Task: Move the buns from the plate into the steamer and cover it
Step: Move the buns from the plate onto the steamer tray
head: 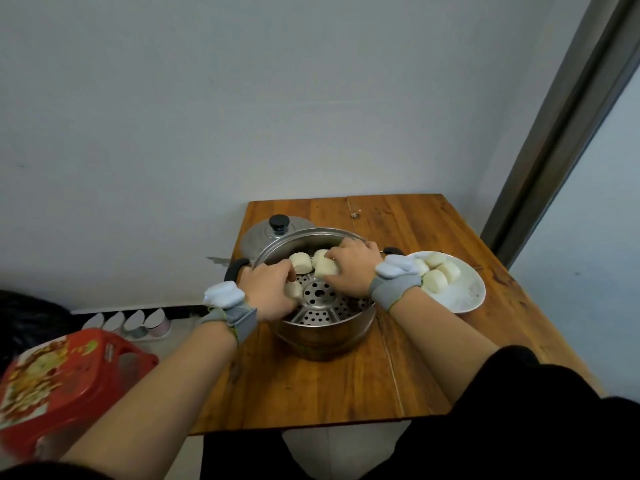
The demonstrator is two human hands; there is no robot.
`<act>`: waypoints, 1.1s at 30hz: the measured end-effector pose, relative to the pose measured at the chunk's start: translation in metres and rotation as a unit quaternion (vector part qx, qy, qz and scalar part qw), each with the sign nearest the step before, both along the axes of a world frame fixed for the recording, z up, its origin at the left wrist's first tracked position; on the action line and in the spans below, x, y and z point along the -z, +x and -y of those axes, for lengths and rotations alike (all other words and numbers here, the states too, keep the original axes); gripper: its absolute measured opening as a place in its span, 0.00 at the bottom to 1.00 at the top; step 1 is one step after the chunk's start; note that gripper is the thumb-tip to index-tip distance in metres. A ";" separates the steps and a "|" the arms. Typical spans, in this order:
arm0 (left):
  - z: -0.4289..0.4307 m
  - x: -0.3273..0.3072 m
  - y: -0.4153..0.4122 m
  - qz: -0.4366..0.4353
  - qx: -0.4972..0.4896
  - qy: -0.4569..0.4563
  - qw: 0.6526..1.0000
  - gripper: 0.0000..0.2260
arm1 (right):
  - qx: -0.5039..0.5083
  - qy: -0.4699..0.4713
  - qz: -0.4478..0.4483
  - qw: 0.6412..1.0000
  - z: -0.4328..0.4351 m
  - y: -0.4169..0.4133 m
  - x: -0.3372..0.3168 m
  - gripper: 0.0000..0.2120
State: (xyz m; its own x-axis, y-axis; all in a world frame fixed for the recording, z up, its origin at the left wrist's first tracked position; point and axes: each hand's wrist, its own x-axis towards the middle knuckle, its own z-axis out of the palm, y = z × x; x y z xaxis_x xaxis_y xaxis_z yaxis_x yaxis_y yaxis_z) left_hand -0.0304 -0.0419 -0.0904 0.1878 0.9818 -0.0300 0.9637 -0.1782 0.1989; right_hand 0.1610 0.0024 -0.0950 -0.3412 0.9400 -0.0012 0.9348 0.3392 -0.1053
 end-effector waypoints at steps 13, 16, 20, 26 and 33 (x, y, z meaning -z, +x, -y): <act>-0.008 -0.006 0.015 0.049 0.007 0.041 0.998 0.11 | 0.012 0.031 -0.082 0.996 0.012 0.025 -0.018 0.19; -0.011 -0.009 0.031 0.104 0.010 0.095 0.990 0.09 | 0.035 0.076 -0.132 0.988 0.018 0.047 -0.027 0.16; -0.012 -0.016 0.070 0.150 0.028 0.120 0.981 0.07 | 0.070 0.099 -0.148 0.982 0.026 0.086 -0.031 0.15; -0.015 -0.024 0.139 0.194 0.085 0.156 0.965 0.05 | 0.130 0.116 -0.152 0.973 0.030 0.151 -0.022 0.15; -0.022 -0.016 0.215 0.217 0.118 0.136 0.959 0.09 | 0.190 0.082 -0.155 0.966 0.022 0.226 -0.001 0.15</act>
State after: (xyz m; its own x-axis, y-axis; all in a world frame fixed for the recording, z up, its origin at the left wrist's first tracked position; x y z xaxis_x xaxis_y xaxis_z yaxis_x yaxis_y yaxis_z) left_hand 0.1850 -0.0201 -0.0748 0.3424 0.8706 0.3532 0.7274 -0.4836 0.4868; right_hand 0.3869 -0.0201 -0.0936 0.0676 0.9765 0.2049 0.9270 0.0145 -0.3748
